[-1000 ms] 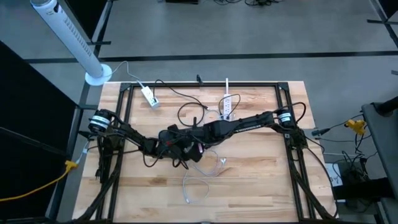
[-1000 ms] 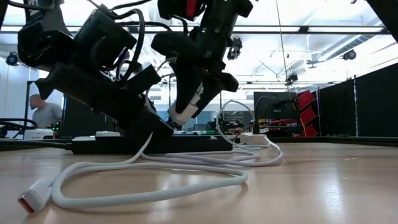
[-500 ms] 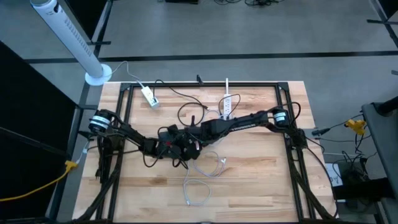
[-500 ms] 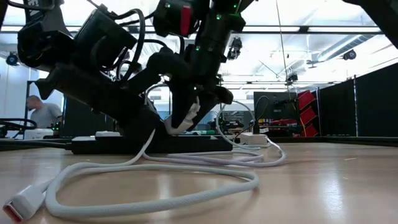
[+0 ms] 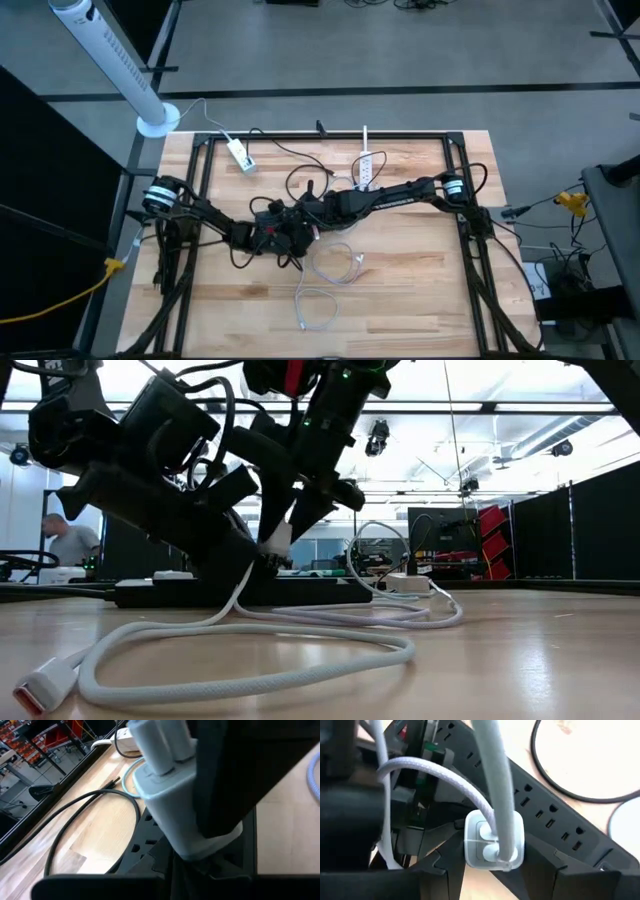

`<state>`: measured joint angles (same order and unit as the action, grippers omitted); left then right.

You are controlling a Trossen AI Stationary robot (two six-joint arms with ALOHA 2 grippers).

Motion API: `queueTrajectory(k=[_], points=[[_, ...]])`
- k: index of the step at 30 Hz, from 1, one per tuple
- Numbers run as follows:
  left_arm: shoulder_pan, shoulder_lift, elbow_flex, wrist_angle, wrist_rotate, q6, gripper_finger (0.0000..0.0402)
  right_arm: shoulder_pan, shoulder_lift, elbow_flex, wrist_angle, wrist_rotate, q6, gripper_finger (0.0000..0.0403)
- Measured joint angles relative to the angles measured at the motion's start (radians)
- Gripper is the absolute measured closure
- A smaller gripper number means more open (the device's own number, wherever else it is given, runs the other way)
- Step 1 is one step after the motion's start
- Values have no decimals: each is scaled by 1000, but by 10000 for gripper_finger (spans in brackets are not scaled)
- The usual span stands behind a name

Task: Insert USB
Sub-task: Insert the white charger adapter into the black outlet

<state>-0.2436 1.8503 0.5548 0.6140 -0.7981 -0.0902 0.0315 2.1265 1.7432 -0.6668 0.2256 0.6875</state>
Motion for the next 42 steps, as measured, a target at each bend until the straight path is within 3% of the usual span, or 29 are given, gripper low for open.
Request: queueTrajectory(k=[7,12,20,32,42], points=[[0,-1,-1,-3,8,0,378,21,-23,1,-64,-8,133,262],[0,-1,-1,-4,8,-1,378,43,-24,2,-185,43,271,262],[0,0,-1,-7,2,-53,378,62,-21,2,-241,141,473,262],[1,0,-2,-8,-3,-114,378,61,17,5,-271,153,600,262],[1,0,-6,-8,-3,-115,378,66,15,24,-308,137,611,262]])
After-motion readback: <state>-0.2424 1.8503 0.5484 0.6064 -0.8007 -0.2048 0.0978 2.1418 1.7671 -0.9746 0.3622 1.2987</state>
